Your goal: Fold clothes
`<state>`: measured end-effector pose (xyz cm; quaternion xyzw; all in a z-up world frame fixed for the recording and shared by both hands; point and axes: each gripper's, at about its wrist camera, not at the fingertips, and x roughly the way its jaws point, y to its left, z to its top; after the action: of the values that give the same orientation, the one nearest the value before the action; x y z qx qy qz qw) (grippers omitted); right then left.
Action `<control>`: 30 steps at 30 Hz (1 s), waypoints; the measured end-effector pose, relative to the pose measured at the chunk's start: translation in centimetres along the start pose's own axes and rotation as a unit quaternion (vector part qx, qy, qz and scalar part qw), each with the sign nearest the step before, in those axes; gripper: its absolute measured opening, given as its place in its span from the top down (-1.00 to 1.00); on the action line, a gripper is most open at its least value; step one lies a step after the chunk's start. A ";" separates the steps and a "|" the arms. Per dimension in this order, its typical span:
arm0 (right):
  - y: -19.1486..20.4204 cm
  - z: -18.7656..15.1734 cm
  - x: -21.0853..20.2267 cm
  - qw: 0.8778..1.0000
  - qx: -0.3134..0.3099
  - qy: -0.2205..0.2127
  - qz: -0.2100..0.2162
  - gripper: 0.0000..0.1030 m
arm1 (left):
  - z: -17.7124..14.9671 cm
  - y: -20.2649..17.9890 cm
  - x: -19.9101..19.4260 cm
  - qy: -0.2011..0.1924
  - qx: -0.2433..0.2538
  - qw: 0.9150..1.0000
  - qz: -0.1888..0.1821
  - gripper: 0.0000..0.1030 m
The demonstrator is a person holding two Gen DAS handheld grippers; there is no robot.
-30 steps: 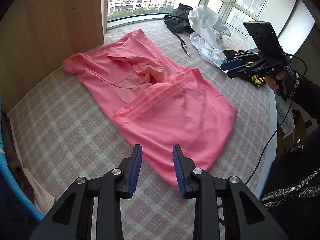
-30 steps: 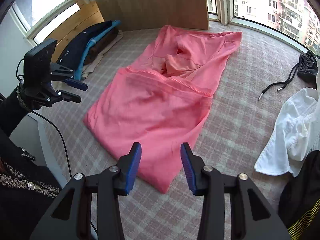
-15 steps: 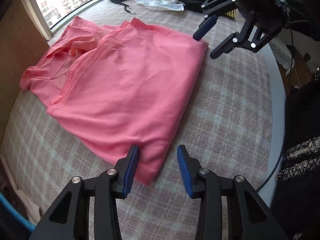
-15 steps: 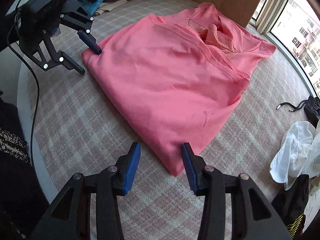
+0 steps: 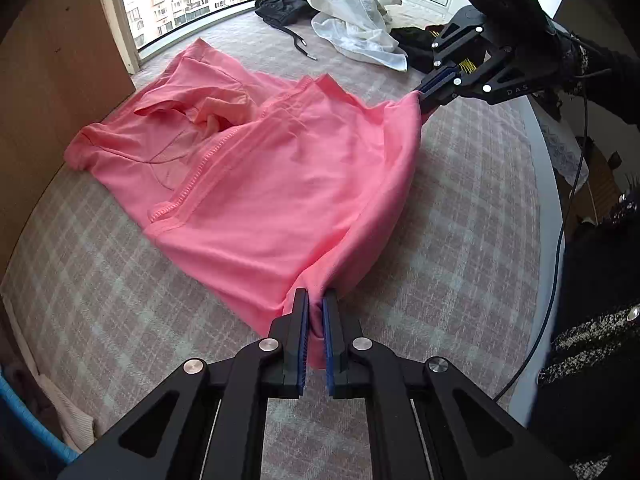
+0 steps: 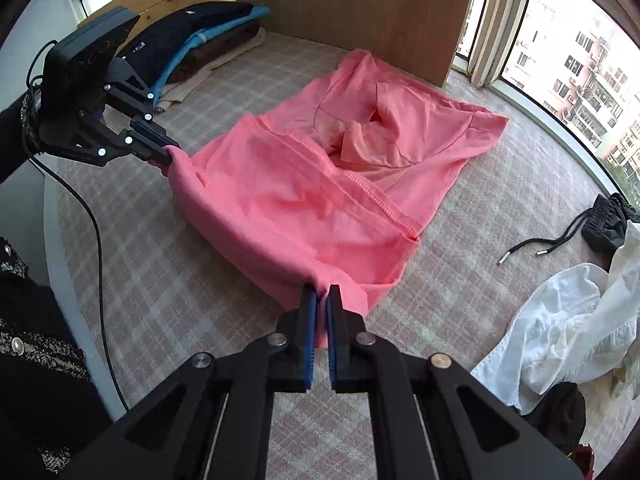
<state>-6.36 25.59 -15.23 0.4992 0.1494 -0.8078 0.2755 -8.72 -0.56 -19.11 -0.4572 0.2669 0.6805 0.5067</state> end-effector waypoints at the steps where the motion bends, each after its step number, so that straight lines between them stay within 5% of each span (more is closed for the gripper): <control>1: -1.0 1.2 -0.7 1.000 0.004 -0.014 -0.004 0.90 | 0.8 1.0 -0.9 -0.015 -0.007 1.000 0.006 0.89; 7: -7.2 10.0 -1.2 0.998 0.009 -0.054 -0.040 0.91 | 7.0 8.4 -4.5 -0.083 -0.027 0.995 0.057 0.89; 12: -13.8 15.2 2.9 0.998 0.043 -0.035 -0.042 0.91 | 11.7 15.0 -3.3 -0.087 -0.028 0.993 0.080 0.89; 23: -21.9 15.9 14.6 0.992 0.120 0.039 -0.005 0.90 | 15.4 23.7 5.9 -0.028 -0.056 0.995 0.078 0.87; 30: -23.6 15.0 11.5 0.983 0.180 -0.021 -0.005 0.43 | 13.8 25.0 3.3 -0.055 -0.083 0.987 0.129 0.47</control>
<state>-35.31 33.37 -19.42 0.5226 -0.0016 -0.8334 0.1799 -37.13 3.70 -18.45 -0.4215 0.2377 0.7839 0.3889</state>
